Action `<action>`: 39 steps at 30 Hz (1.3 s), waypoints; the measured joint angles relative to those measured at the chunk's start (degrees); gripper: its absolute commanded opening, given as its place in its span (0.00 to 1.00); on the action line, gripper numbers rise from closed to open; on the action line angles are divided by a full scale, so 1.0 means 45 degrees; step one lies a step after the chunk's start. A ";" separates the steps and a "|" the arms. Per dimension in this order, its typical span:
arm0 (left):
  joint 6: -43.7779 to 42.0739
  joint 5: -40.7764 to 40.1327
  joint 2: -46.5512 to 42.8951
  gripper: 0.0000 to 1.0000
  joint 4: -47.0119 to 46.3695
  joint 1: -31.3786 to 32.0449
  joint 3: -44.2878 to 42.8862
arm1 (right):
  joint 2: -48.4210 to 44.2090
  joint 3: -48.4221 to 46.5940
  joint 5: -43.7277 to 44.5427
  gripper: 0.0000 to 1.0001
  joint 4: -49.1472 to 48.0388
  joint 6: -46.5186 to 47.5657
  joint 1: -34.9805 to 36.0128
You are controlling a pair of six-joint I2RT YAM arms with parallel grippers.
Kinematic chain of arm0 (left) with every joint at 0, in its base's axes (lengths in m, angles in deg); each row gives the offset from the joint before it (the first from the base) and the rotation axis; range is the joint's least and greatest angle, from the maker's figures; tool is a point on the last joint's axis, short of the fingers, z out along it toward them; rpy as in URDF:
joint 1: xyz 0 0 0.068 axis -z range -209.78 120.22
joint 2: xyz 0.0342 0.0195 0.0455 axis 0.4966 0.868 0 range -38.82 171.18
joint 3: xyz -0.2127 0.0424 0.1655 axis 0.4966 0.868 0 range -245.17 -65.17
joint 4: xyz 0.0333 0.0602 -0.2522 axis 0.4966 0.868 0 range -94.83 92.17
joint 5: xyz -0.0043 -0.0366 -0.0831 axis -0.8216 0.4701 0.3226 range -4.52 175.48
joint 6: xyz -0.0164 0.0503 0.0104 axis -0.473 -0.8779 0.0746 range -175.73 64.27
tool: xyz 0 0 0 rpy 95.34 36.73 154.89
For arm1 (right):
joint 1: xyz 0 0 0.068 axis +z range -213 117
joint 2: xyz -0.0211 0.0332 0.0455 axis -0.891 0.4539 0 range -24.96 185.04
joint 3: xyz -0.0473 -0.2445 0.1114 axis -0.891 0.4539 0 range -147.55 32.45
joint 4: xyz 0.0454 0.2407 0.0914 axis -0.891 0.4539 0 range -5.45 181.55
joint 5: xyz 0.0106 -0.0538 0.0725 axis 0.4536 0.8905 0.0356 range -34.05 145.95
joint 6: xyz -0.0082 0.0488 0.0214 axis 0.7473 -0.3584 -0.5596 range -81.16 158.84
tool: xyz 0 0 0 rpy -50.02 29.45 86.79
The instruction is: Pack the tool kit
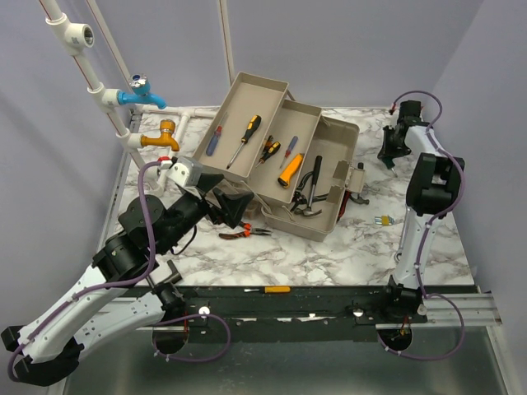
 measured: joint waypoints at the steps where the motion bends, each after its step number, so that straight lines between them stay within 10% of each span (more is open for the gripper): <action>1: -0.0015 -0.0015 0.0000 0.99 0.0029 0.0000 0.0005 | -0.0029 0.0015 -0.0117 0.06 0.0005 -0.0044 0.0005; 28: -0.0345 -0.0515 -0.0957 0.99 0.0505 0.0000 0.0403 | -0.5260 0.3293 -0.3789 0.01 -0.0155 -0.3526 -0.0019; 39: -0.0510 -0.0525 -0.1127 0.99 0.0442 0.0000 0.0714 | -0.7446 0.4503 -0.5717 0.01 -0.4415 -0.8835 0.2739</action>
